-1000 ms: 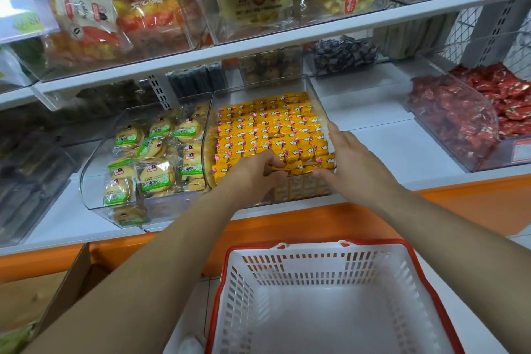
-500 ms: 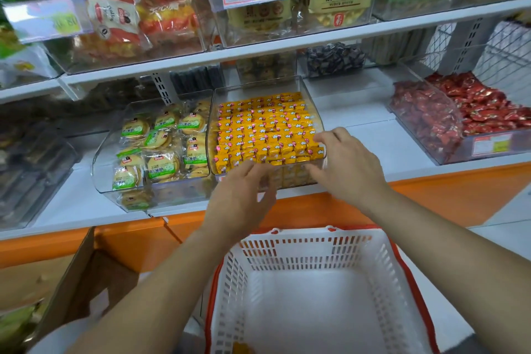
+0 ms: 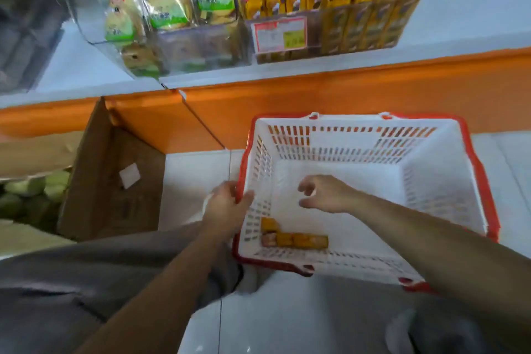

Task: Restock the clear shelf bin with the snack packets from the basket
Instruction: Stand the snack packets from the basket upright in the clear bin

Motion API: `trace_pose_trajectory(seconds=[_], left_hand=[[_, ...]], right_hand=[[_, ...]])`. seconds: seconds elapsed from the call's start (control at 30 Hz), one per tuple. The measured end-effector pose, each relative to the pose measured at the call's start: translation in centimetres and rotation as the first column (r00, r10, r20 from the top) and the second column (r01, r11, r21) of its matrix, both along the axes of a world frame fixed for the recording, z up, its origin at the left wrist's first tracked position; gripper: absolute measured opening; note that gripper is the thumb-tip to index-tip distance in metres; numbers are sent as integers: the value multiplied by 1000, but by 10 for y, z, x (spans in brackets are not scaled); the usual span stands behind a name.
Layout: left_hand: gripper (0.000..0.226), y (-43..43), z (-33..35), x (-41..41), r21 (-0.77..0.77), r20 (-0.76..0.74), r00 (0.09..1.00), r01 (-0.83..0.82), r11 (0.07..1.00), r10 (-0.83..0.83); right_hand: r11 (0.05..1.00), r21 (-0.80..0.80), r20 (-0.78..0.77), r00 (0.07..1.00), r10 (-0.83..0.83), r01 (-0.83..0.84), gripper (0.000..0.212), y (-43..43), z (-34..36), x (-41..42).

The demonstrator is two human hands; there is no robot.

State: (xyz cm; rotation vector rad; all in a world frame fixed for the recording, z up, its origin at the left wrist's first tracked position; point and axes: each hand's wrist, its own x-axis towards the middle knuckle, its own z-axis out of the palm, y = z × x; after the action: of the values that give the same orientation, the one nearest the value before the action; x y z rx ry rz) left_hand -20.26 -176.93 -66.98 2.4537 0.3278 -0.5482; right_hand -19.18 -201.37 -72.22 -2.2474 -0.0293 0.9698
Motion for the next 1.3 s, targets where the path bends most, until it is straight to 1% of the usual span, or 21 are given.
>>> trace_pose_trajectory(seconds=[0.03, 0.1, 0.2, 0.27, 0.4, 0.5, 0.57, 0.67, 0.77, 0.87, 0.93, 1.0, 1.03, 1.07, 1.1, 1.13, 1.17, 1.2, 1.23, 1.27, 1.3], left_hand=[[34, 1, -11, -5, -11, -18, 999, 32, 999, -33], [22, 3, -26, -11, -44, 12, 999, 49, 998, -49], [16, 7, -37, -17, -91, 79, 996, 52, 994, -45], [18, 8, -40, -18, -116, 74, 997, 33, 993, -25], [19, 5, -42, -17, -137, 65, 998, 1, 991, 8], [22, 4, -40, -17, -144, 87, 996, -13, 989, 26], [24, 3, -39, -16, -152, 87, 995, -30, 988, 44], [35, 0, -36, -15, -173, 77, 995, -55, 983, 69], [36, -2, -31, -14, -192, 63, 997, -37, 981, 50], [22, 1, -34, -12, -172, 93, 996, 1, 985, 16], [17, 5, -32, -10, -141, 80, 997, 19, 990, -7], [16, 6, -24, -7, -170, 39, 998, -40, 985, 47], [22, 4, -17, -6, -179, 37, 995, -81, 981, 89], [35, 3, -9, -5, -134, 88, 991, -90, 987, 103], [44, 1, 0, -4, -32, 186, 981, -49, 998, 54], [47, -1, 9, -4, 91, 304, 951, 36, 995, -62], [46, -7, 17, -5, 187, 397, 895, 140, 972, -205], [42, -15, 23, -6, 236, 437, 836, 249, 939, -332], [39, -24, 22, -7, 241, 420, 802, 353, 904, -425], [37, -34, 17, -8, 220, 355, 793, 444, 868, -495], [37, -45, 6, -8, 194, 242, 799, 516, 834, -550]], right_hand=[[999, -7, -34, 999, 35, -36, 54, 9, -20, -2], [994, -23, -132, 986, 100, -103, 59, 23, -57, -10], [960, 24, -316, 909, 271, -278, 62, 37, -96, -24], [933, 77, -347, 867, 357, -353, 64, 39, -108, -29], [887, 158, -352, 815, 461, -433, 76, 30, -117, -21], [891, 183, -341, 824, 453, -415, 68, 23, -122, -18], [917, 175, -327, 857, 398, -359, 70, 19, -124, -22], [948, 113, -249, 915, 317, -297, 66, 13, -128, -30], [962, 53, -214, 938, 272, -267, 58, 12, -130, -37], [966, 93, -285, 924, 256, -239, 56, 17, -127, -38], [950, 155, -326, 893, 309, -272, 55, 18, -122, -36], [936, 172, -336, 875, 348, -306, 62, 15, -118, -34], [938, 151, -330, 878, 346, -313, 67, 12, -117, -32], [944, 123, -324, 886, 331, -307, 70, 9, -116, -30], [955, 94, -316, 901, 297, -282, 73, 4, -116, -28], [968, 66, -304, 919, 252, -243, 77, -1, -116, -26], [979, 38, -290, 936, 201, -199, 80, -7, -115, -24], [987, 11, -278, 948, 154, -157, 83, -14, -116, -22], [992, -14, -266, 957, 113, -121, 83, -21, -116, -20], [995, -39, -252, 964, 82, -94, 83, -28, -117, -18], [995, -59, -235, 970, 58, -74, 81, -34, -119, -17]])
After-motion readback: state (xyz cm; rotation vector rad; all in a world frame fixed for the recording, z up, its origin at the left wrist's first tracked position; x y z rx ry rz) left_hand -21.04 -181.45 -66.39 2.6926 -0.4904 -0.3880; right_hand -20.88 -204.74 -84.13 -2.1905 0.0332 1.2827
